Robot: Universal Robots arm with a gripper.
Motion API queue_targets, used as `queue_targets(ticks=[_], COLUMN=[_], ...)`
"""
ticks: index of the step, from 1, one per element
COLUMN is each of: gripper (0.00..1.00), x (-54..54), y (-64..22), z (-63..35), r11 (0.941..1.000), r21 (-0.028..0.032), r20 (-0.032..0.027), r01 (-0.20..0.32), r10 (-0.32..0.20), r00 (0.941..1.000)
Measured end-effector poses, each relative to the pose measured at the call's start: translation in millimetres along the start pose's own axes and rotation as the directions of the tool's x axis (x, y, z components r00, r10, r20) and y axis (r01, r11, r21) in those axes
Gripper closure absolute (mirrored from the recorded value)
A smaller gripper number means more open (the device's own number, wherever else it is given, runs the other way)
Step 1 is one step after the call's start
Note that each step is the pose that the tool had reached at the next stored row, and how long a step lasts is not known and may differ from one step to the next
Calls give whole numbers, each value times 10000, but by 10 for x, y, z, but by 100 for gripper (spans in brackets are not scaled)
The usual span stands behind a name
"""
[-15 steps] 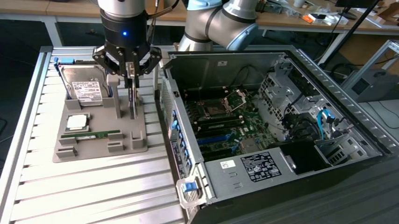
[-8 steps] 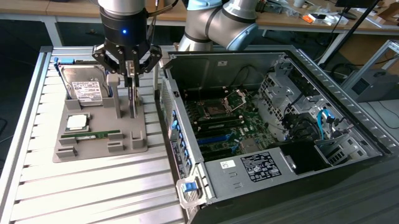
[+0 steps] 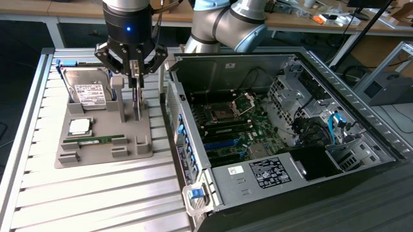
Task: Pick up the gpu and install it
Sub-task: 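Pick up the gpu and move the gpu toward the slot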
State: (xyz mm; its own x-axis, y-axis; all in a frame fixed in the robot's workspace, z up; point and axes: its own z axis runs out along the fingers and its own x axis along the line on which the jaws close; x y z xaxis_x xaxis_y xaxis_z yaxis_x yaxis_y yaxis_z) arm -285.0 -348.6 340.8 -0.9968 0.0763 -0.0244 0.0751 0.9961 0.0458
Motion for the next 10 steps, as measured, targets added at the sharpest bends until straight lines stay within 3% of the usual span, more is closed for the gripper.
queue_targets(ticks=[10], gripper=[73], x=[-1], y=[2], z=[-40], r11=[10000], r21=[-3], r20=[0], r01=[0], r10=[0], r00=[10000])
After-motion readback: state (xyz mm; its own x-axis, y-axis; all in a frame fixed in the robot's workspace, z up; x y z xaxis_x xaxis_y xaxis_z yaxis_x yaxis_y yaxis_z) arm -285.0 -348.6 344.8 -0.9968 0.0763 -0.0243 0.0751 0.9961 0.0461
